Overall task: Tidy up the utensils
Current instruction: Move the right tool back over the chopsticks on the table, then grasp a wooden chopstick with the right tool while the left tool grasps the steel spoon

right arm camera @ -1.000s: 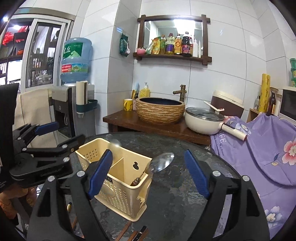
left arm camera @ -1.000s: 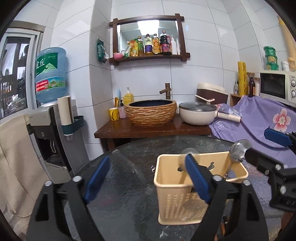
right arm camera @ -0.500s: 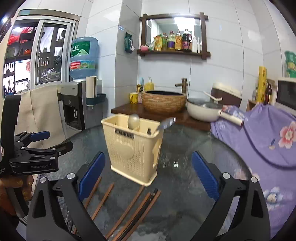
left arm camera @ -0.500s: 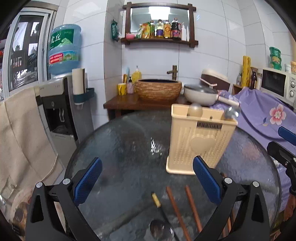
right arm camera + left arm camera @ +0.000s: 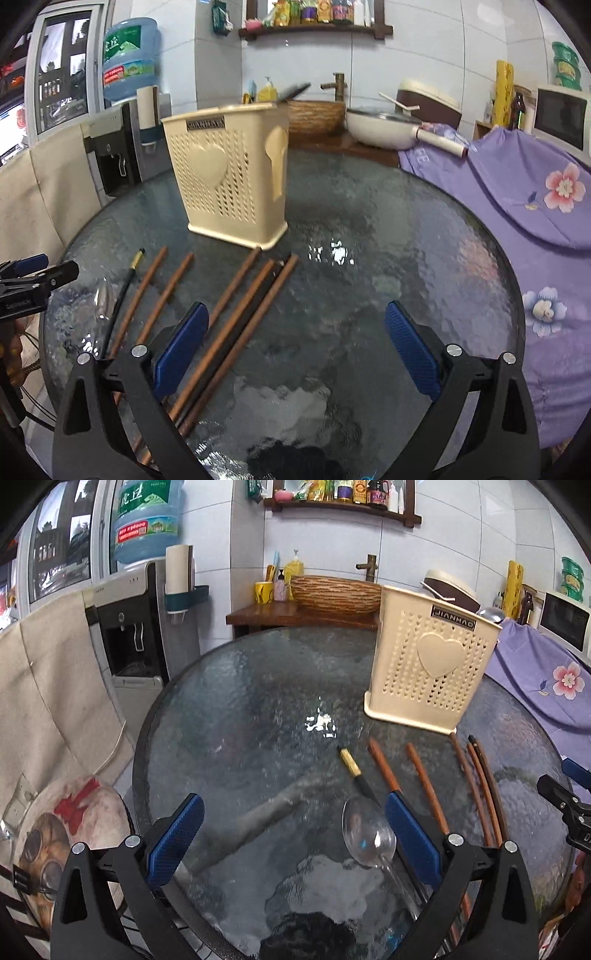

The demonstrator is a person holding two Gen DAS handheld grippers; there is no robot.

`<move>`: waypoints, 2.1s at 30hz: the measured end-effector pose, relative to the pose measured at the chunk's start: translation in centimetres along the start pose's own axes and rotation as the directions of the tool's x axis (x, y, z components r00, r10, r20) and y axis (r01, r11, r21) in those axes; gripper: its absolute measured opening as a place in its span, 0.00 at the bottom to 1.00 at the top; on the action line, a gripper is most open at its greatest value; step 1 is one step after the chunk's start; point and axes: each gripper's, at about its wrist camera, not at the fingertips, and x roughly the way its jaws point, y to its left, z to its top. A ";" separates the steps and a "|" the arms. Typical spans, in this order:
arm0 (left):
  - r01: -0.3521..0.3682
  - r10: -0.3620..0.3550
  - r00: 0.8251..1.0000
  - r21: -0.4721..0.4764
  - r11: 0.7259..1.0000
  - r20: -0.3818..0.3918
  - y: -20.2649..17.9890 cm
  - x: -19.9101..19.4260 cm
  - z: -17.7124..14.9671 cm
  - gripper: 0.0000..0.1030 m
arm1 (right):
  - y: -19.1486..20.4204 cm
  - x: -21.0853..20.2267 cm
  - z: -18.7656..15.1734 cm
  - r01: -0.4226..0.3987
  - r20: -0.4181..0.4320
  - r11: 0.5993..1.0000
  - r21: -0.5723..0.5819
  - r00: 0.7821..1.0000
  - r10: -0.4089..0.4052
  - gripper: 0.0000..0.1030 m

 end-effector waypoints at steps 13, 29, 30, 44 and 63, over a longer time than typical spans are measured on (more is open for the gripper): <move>0.045 -0.041 0.995 0.046 0.998 -0.088 -2.3 0.6 -2.0 0.74 | 2.0 2.3 -2.0 -0.046 -0.151 0.999 -0.016 0.988 0.043 0.69; 0.062 -0.056 0.992 0.047 0.997 -0.114 -3.2 0.8 -2.4 0.72 | 1.5 2.6 -2.3 -0.017 -0.221 0.999 -0.030 0.975 0.010 0.57; 0.061 -0.056 0.992 0.047 0.997 -0.116 -3.1 0.8 -2.4 0.72 | 1.2 2.7 -2.3 -0.012 -0.232 0.999 -0.032 0.973 0.004 0.57; 0.065 -0.065 0.986 -0.001 0.998 -0.156 -3.8 2.0 -2.1 0.64 | 1.1 4.4 -1.2 -0.006 -0.251 1.000 -0.012 0.968 0.003 0.50; -0.017 0.003 0.988 -0.090 0.996 -0.154 -5.0 2.6 -1.7 0.41 | 0.7 7.4 1.1 0.004 -0.253 1.000 0.005 0.968 -0.002 0.39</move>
